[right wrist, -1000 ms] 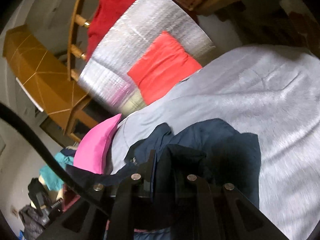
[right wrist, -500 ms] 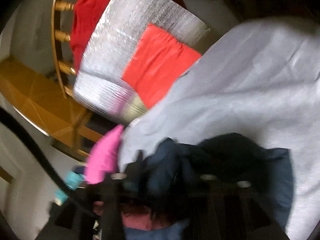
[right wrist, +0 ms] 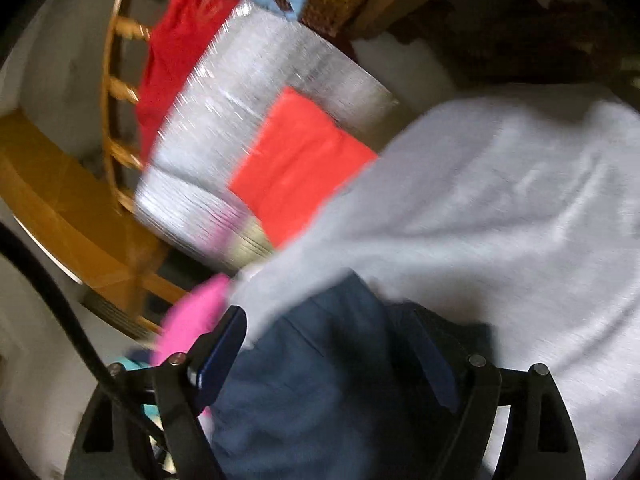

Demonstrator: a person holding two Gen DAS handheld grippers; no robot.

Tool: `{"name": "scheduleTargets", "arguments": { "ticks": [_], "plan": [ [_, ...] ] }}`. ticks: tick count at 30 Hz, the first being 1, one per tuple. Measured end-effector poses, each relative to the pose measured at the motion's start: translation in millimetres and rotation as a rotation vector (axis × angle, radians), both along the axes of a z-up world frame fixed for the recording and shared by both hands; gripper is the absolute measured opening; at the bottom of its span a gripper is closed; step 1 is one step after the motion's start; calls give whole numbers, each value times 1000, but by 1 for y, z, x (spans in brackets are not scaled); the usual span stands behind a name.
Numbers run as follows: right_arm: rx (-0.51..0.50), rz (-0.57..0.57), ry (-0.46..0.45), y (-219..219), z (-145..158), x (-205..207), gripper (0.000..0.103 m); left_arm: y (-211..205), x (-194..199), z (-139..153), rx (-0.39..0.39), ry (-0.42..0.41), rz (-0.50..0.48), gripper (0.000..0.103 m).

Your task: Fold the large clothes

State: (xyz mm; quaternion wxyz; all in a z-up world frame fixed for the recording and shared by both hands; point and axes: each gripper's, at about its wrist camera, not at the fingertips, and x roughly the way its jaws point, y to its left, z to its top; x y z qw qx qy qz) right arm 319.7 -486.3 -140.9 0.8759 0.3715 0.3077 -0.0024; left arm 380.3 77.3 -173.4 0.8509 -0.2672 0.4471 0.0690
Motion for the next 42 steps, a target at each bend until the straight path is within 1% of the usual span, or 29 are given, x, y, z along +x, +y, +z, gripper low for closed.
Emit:
{"name": "scheduleTargets", "arguments": {
  "ticks": [1, 2, 4, 5, 6, 7, 8, 9, 10, 11, 12, 13, 14, 15, 18, 20, 21, 22, 24, 27, 29, 31, 33, 34, 35, 37, 39, 41, 42],
  "plan": [
    [-48, 16, 38, 6, -3, -3, 84, 0, -2, -8, 29, 63, 3, 94],
    [-106, 37, 85, 13, -7, -6, 83, -1, -4, -13, 46, 97, 5, 94],
    [-233, 66, 184, 31, -18, -6, 77, -3, -8, -19, 70, 120, 0, 94],
    [-268, 84, 216, 38, -25, -3, 74, -7, -9, -21, 87, 119, -16, 94],
    [-310, 104, 262, 46, -35, 0, 62, -11, -8, -24, 122, 125, -37, 94],
    [-364, 98, 297, 53, -42, 4, 60, -17, -6, -27, 173, 134, -55, 96],
    [-387, 85, 303, 55, -44, 2, 59, -20, -4, -30, 220, 141, -69, 96],
    [-412, 70, 306, 58, -39, 2, 60, -23, -4, -30, 239, 147, -78, 96],
    [-434, 57, 296, 59, -31, 1, 59, -22, -4, -29, 242, 153, -78, 96],
    [-447, 43, 255, 62, -19, 1, 60, -20, -4, -27, 239, 150, -69, 96],
    [-443, 39, 191, 64, -7, 1, 60, -19, -4, -22, 242, 137, -58, 96],
    [-429, 47, 135, 67, 4, 3, 66, -15, -6, -19, 252, 126, -52, 96],
    [-416, 58, 109, 69, 11, 11, 73, -15, -6, -15, 271, 114, -43, 96],
    [-406, 68, 105, 71, 15, 22, 85, -15, -6, -12, 282, 105, -37, 96],
    [-397, 82, 130, 75, 15, 62, 86, -12, -2, -11, 280, 94, -51, 96],
    [-402, 158, 191, 88, 8, 92, 86, -9, 0, -14, 249, 108, -55, 96],
    [-413, 194, 192, 99, 8, 99, 81, -9, 1, -14, 240, 112, -52, 96],
    [-457, 215, 205, 111, 5, 108, 74, -8, 1, -13, 237, 109, -46, 96],
    [-535, 190, 306, 125, -15, 129, 67, -13, 3, -8, 255, 90, -36, 96],
    [-497, 122, 397, 115, -46, 149, 66, -16, 8, -12, 292, 97, -49, 96],
    [-453, 82, 389, 105, -47, 148, 66, -16, 10, -16, 280, 122, -55, 96],
    [-468, 10, 366, 101, -37, 139, 66, -11, 8, -15, 253, 123, -37, 96],
    [-465, -21, 297, 99, -20, 123, 65, -4, 3, -6, 255, 103, 0, 96],
    [-438, 0, 236, 103, -9, 114, 63, -3, 0, -3, 260, 90, 16, 96],
    [-407, 72, 150, 115, 5, 102, 62, -2, -2, 2, 262, 74, 27, 96],
    [-424, 187, 84, 142, 23, 92, 51, -2, -7, 11, 255, 39, 25, 96],
    [-425, 300, 63, 172, 32, 90, 44, -4, -11, 15, 249, 25, 11, 96],
    [-378, 411, 109, 202, 27, 100, 41, -9, -12, 18, 249, 17, -8, 96],
    [-373, 428, 141, 215, 21, 110, 41, -13, -12, 18, 255, 17, -22, 96]
  ]
}}
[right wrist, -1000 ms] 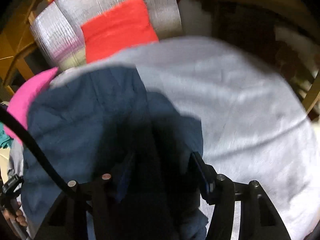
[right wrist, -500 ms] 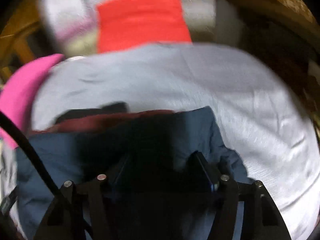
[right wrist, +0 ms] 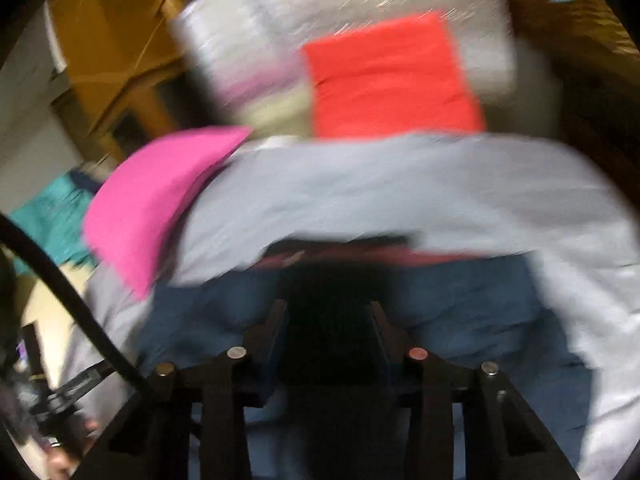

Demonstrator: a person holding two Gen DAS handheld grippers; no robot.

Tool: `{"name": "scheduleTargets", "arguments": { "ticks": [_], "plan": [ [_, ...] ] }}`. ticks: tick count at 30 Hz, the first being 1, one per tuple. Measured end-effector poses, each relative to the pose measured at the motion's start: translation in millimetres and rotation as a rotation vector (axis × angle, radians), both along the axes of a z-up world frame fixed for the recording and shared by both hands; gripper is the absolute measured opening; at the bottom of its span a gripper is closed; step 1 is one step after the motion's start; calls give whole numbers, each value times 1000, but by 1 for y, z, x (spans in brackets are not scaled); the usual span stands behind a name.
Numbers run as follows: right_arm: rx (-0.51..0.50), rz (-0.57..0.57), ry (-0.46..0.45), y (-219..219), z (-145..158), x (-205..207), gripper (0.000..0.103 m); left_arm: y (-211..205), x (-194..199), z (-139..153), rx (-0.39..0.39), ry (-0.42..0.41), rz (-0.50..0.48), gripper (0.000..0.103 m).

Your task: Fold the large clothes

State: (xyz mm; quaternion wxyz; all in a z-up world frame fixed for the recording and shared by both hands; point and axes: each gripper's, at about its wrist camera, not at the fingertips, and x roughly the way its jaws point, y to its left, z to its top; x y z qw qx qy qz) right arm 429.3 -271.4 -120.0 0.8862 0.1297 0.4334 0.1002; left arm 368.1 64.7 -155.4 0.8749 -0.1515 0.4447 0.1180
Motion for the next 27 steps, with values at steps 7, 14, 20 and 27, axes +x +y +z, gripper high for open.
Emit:
{"name": "scheduleTargets", "arguments": {
  "ticks": [7, 14, 20, 27],
  "plan": [
    [1, -135, 221, 10, -74, 65, 41, -22, 3, -2, 36, 32, -105, 96],
    [203, -179, 100, -38, -38, 11, 43, -12, -2, -1, 33, 47, -103, 96],
    [125, -250, 43, -101, -12, -86, 50, -19, -15, 0, 39, 41, -149, 96],
    [139, -256, 101, -126, -61, -140, 50, -51, -8, -33, 147, 134, -223, 97]
  ]
}}
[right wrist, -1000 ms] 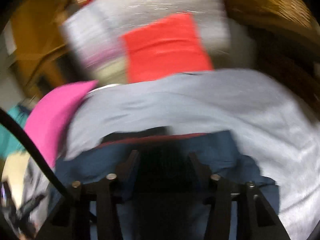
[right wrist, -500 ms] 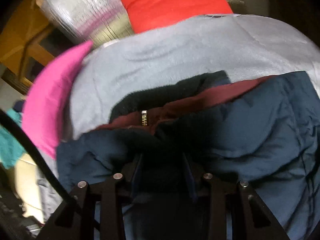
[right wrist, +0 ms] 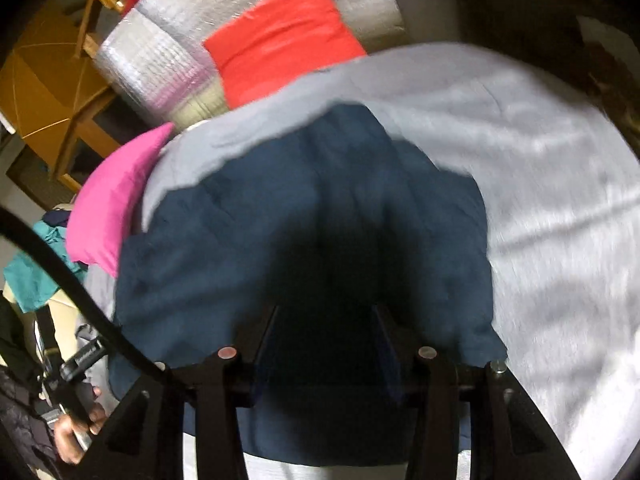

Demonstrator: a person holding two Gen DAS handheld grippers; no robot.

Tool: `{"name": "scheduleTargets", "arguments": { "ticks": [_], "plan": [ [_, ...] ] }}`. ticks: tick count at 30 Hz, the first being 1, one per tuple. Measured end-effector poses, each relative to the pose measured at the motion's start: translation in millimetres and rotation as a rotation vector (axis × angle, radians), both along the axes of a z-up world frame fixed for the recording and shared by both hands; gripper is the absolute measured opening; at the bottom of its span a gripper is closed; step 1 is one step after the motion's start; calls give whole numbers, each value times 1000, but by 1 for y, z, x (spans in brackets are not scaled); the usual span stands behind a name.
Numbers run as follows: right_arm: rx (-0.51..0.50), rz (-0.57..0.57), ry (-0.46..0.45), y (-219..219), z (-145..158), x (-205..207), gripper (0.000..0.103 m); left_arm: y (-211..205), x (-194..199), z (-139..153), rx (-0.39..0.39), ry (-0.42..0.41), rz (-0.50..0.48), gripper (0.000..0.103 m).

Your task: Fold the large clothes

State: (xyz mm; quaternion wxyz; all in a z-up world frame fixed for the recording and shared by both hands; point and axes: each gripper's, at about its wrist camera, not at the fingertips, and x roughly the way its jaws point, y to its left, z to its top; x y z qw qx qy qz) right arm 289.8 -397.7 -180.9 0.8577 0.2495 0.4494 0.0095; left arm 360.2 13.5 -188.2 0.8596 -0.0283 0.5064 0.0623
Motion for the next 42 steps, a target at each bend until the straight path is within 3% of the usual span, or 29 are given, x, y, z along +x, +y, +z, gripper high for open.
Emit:
{"name": "scheduleTargets", "arguments": {
  "ticks": [3, 5, 7, 9, 12, 15, 17, 18, 19, 23, 26, 30, 32, 34, 35, 38, 42],
  "plan": [
    [-16, 24, -11, -1, 4, -2, 50, 5, 2, 0, -22, 13, 2, 97],
    [3, 17, -73, -9, 16, -8, 50, 14, 1, 7, -47, -4, 11, 96],
    [23, -34, -116, -27, 24, -15, 60, 29, 0, 19, -52, -59, 55, 96],
    [77, -62, -133, -43, 21, -16, 64, 44, 0, 25, -62, -94, 98, 96],
    [136, -89, -96, -60, 2, -8, 64, 64, 6, 16, -140, -70, 144, 96],
    [148, -58, -42, -57, -17, 7, 63, 74, 15, -9, -292, 8, 156, 96],
    [103, -22, -57, -48, -14, 11, 40, 70, 15, -18, -353, 35, 145, 96],
    [71, -6, -73, -43, -7, 10, 21, 69, 16, -20, -374, 42, 135, 96],
    [15, -1, -105, -37, 3, 7, 15, 66, 16, -19, -384, 37, 122, 96],
    [-94, -16, -160, -28, 21, -3, 11, 57, 19, -14, -323, 24, 112, 96],
    [-106, -20, -62, -32, -3, 5, 11, 54, 20, -17, -331, 37, 116, 97],
    [-33, -25, -58, -45, 2, 1, 17, 63, 22, -12, -350, 45, 135, 96],
    [16, -60, -107, -58, 11, -8, 27, 69, 19, -1, -367, 2, 135, 96],
    [54, -137, -143, -79, 14, -16, 74, 76, 15, 12, -414, -51, 122, 96],
    [94, -168, -160, -88, 12, -20, 81, 80, 14, 16, -439, -71, 118, 96],
    [278, -177, -134, -110, -8, -15, 82, 88, 15, 15, -503, -73, 117, 96],
    [343, -136, -45, -111, -37, 6, 82, 80, 15, 0, -578, -5, 68, 96]
  ]
}}
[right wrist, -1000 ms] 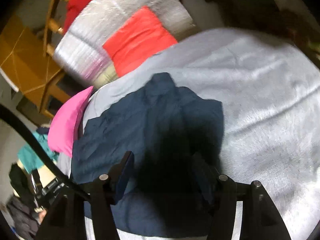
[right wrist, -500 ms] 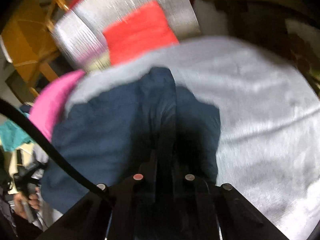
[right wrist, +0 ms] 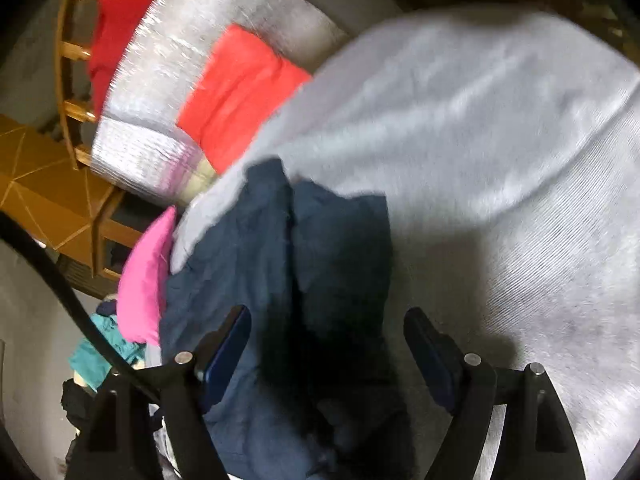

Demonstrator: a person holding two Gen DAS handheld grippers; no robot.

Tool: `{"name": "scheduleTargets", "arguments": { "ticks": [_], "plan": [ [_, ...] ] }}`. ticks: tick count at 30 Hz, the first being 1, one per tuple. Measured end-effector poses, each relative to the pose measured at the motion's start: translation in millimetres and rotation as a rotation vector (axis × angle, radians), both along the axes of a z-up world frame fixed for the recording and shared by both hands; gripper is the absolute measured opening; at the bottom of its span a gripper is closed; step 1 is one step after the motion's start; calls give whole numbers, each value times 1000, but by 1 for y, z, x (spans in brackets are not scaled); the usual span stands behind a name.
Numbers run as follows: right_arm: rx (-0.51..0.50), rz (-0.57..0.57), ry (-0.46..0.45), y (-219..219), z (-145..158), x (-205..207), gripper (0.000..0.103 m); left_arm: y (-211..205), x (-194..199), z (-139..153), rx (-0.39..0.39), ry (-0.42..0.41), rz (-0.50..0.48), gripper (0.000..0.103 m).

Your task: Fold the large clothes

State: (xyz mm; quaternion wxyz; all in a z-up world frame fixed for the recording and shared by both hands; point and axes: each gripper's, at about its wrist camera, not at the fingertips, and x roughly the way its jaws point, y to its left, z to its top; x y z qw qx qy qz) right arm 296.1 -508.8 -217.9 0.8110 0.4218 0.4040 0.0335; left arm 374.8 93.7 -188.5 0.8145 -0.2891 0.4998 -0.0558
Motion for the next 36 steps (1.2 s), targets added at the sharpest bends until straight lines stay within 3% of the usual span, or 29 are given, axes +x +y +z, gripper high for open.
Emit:
{"name": "scheduleTargets", "arguments": {
  "ticks": [2, 6, 8, 10, 15, 16, 18, 19, 21, 24, 27, 30, 35, 36],
  "plan": [
    [77, 72, 20, 12, -15, 13, 82, -8, 4, -11, -38, 51, -60, 96],
    [44, 145, -29, 41, -6, 22, 82, -23, 8, -27, -115, 119, -152, 96],
    [15, 167, -51, 54, -1, 24, 78, -25, 7, -24, -114, 101, -154, 96],
    [-49, 175, -47, 60, -3, 29, 66, -28, 6, -23, -134, 91, -162, 96],
    [-69, 147, -50, 62, -13, 31, 60, -36, 9, -29, -117, 78, -159, 96],
    [-77, 142, -51, 63, -10, 28, 55, -39, 10, -30, -110, 78, -151, 94],
    [-94, 140, -64, 64, -4, 24, 47, -39, 10, -29, -106, 81, -126, 75],
    [-115, 140, -64, 67, 1, 24, 43, -39, 10, -28, -104, 78, -115, 71],
    [-145, 132, -69, 71, 9, 22, 39, -38, 6, -25, -94, 70, -103, 55],
    [-165, 122, -94, 75, 24, 14, 35, -39, -1, -15, -88, 53, -95, 41],
    [-152, 127, -113, 73, 38, 3, 34, -44, -12, -1, -76, 34, -107, 37],
    [-162, 132, -74, 69, 44, -12, 34, -50, -27, 9, -62, 45, -132, 36],
    [-93, 171, 9, 52, 21, -15, 35, -51, -55, 11, -39, 74, -168, 37],
    [-80, 183, 32, 49, 15, -15, 41, -46, -58, 7, -44, 89, -170, 43]
  ]
}}
